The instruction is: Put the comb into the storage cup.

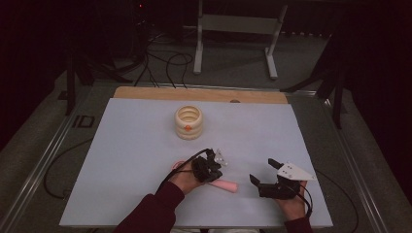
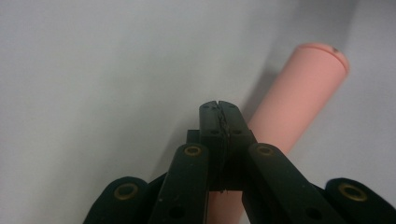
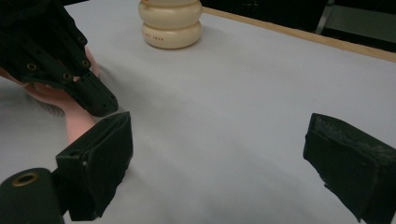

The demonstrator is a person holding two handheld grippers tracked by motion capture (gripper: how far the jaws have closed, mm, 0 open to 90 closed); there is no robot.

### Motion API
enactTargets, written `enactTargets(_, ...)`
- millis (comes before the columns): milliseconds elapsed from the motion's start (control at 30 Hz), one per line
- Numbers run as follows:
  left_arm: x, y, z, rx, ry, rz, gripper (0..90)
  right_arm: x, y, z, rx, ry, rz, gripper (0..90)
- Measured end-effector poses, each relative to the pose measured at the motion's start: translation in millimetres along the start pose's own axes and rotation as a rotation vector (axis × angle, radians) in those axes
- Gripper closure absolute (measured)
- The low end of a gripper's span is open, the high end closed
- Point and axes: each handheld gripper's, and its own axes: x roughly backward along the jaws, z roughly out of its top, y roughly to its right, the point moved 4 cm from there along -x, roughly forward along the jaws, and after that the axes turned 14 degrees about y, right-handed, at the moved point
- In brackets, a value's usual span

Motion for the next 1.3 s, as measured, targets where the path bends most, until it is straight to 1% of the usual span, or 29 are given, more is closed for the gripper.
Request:
enactTargets(67,2.2,-2.3,-1.0,0.012,0.014,0.006,88.8,0.0,0.0,0.0,0.000,0.000,0.000,8.4)
enactTargets(133,3.9,-3.8,-1.4,0.014,0.020,0.013,86.9,0.0,0.0,0.0,0.000,0.000,0.000,8.4)
enactTargets(167,8.2,-7.1,-1.2,0.015,0.042,0.034,86.9,0.0,0.0,0.0,0.000,0.001,0.000,8.4)
enactTargets(200,10.8,-8.6,-0.9,0.021,0.062,0.044,83.6,0.0,0.1,-0.1,0.001,0.000,-0.001,8.4)
enactTargets(267,17.8,-12.0,-0.5,0.029,0.103,0.067,81.3,0.1,0.4,-0.1,0.002,0.002,0.001,8.4)
enactTargets(367,30.5,-17.8,-1.1,0.062,0.176,0.110,72.5,0.4,0.7,0.1,0.003,0.003,-0.001,8.4)
enactTargets(400,35.7,-19.8,-1.9,0.068,0.198,0.127,68.4,0.6,0.9,0.1,0.005,0.004,-0.002,8.3)
enactTargets(467,47.1,-22.7,-4.1,0.078,0.238,0.175,57.5,0.6,0.7,0.2,0.001,0.004,-0.004,8.3)
enactTargets(533,59.3,-25.9,-7.1,0.093,0.279,0.229,45.0,0.6,0.6,0.2,0.001,0.004,-0.004,8.3)
enactTargets(567,66.0,-27.4,-9.0,0.102,0.305,0.257,40.4,0.6,0.8,0.2,0.003,0.004,-0.004,8.3)
enactTargets(633,79.5,-30.5,-13.9,0.119,0.349,0.294,32.4,0.4,0.4,0.3,0.001,0.005,-0.003,8.4)
enactTargets(667,79.5,-30.5,-13.9,0.119,0.349,0.294,29.4,0.4,0.4,0.3,0.001,0.005,-0.003,8.4)
enactTargets(700,93.5,-32.9,-19.6,0.135,0.394,0.333,29.4,0.4,0.4,0.2,0.001,0.005,-0.001,8.3)
enactTargets(733,100.2,-33.8,-22.7,0.145,0.416,0.348,23.0,0.3,0.1,0.3,0.000,0.005,0.000,8.4)
enactTargets(767,100.2,-33.8,-22.7,0.145,0.416,0.348,21.0,0.3,0.1,0.3,0.000,0.005,0.000,8.4)
enactTargets(800,114.2,-35.5,-29.3,0.156,0.458,0.385,21.0,0.2,-0.3,0.2,-0.003,0.005,-0.002,8.3)
enactTargets(833,120.8,-36.2,-32.8,0.165,0.472,0.402,16.7,0.0,-0.2,0.3,-0.001,0.007,-0.001,8.4)
enactTargets(867,127.6,-36.9,-36.7,0.168,0.488,0.422,14.9,0.0,-0.2,0.3,-0.001,0.008,-0.002,8.3)
enactTargets(900,133.9,-37.2,-41.0,0.174,0.506,0.441,15.0,0.2,0.0,0.4,-0.001,0.008,-0.002,8.3)
enactTargets(967,145.8,-38.3,-52.1,0.176,0.523,0.499,14.7,0.7,0.3,0.5,0.001,0.010,-0.003,8.3)
enactTargets(1067,161.5,-40.0,-70.4,0.197,0.553,0.539,12.1,0.9,0.8,0.7,-0.003,0.016,-0.004,8.3)
enactTargets(1133,170.5,-42.1,-81.9,0.219,0.565,0.551,8.7,0.6,0.6,0.6,-0.002,0.018,-0.004,8.3)
enactTargets(1233,181.2,-44.6,-98.2,0.240,0.564,0.577,0.0,0.6,0.0,0.8,-0.004,0.020,-0.003,8.3)
enactTargets(1300,188.1,-44.5,-108.0,0.245,0.575,0.608,0.0,0.7,0.4,1.0,0.000,0.023,-0.003,8.3)
